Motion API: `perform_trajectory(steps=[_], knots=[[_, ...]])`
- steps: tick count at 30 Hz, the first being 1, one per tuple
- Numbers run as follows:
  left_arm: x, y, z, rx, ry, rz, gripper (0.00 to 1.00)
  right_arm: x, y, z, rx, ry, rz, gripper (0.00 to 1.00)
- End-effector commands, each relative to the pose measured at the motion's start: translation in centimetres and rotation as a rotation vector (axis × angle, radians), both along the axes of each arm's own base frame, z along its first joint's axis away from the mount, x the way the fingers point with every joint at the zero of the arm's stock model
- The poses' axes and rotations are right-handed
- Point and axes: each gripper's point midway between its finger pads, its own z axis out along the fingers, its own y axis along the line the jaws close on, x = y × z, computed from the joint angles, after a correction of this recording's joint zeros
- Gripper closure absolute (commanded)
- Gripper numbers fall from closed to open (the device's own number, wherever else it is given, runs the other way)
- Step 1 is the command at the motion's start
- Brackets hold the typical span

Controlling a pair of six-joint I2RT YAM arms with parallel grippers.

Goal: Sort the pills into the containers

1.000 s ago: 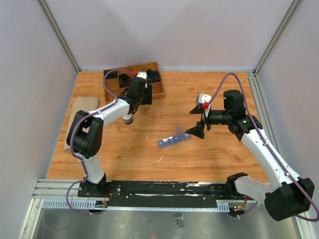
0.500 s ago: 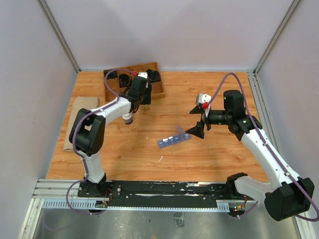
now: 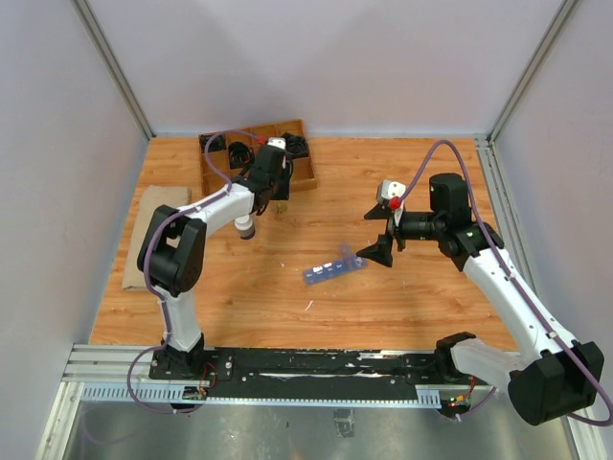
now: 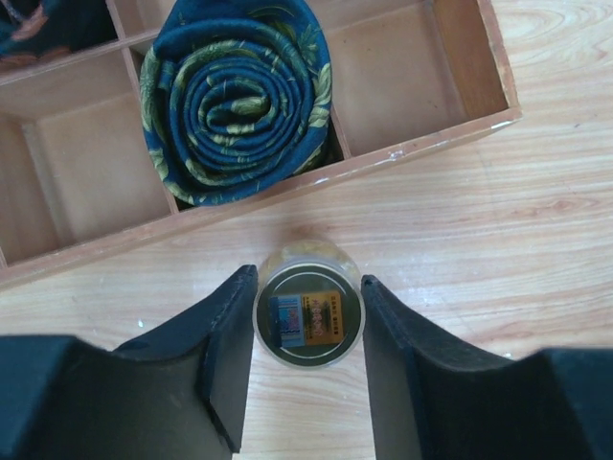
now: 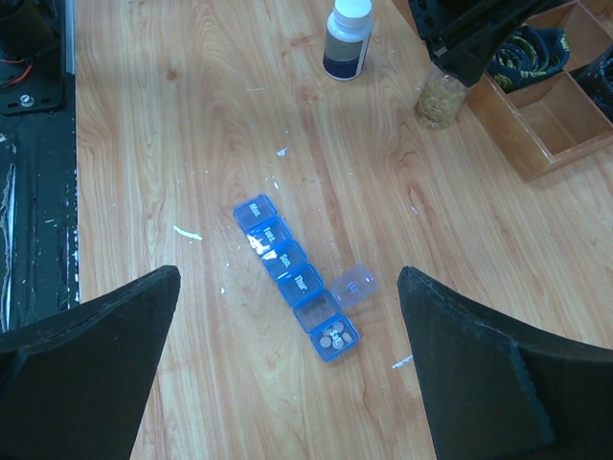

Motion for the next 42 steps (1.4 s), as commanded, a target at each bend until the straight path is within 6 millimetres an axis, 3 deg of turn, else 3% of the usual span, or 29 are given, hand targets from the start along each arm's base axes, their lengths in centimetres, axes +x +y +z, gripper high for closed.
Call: perform_trajectory(steps=[1, 3, 9, 14, 20, 26, 33, 42], knots=[[0.7, 0.2, 0.5, 0.008, -0.007, -0.001, 0.65, -0.2, 0.0, -0.1, 0.015, 0.014, 0.009, 0.01], [0.4, 0.1, 1.0, -0.006, -0.009, -0.007, 0.77, -0.2, 0.0, -0.2, 0.016, 0.017, 0.012, 0.01], [-2.8, -0.8, 4.3, -0.125, -0.041, -0.069, 0.91, -1.3, 0.4, -0.4, 0.032, -0.003, 0.089, 0.01], [-9.1, -2.6, 7.2, -0.295, -0.125, -0.179, 1.0, -3.7, 0.9, 0.2, 0.088, -0.049, 0.216, 0.01], [-16.8, -5.4, 10.1, -0.583, -0.205, -0.378, 1.0, -6.3, 1.1, 0.2, 0.142, -0.182, 0.35, 0.01], [-23.0, -7.7, 12.8, -0.755, -0.312, -0.559, 1.0, -6.9, 1.2, 0.4, 0.149, -0.207, 0.368, 0.01], [-26.0, -8.8, 14.5, -0.888, -0.376, -0.579, 1.0, -6.9, 2.0, -0.4, 0.114, -0.195, 0.365, 0.01], [-27.7, -9.8, 15.2, -0.995, -0.373, -0.537, 1.0, -6.7, 3.2, -0.6, 0.113, -0.203, 0.336, 0.01]])
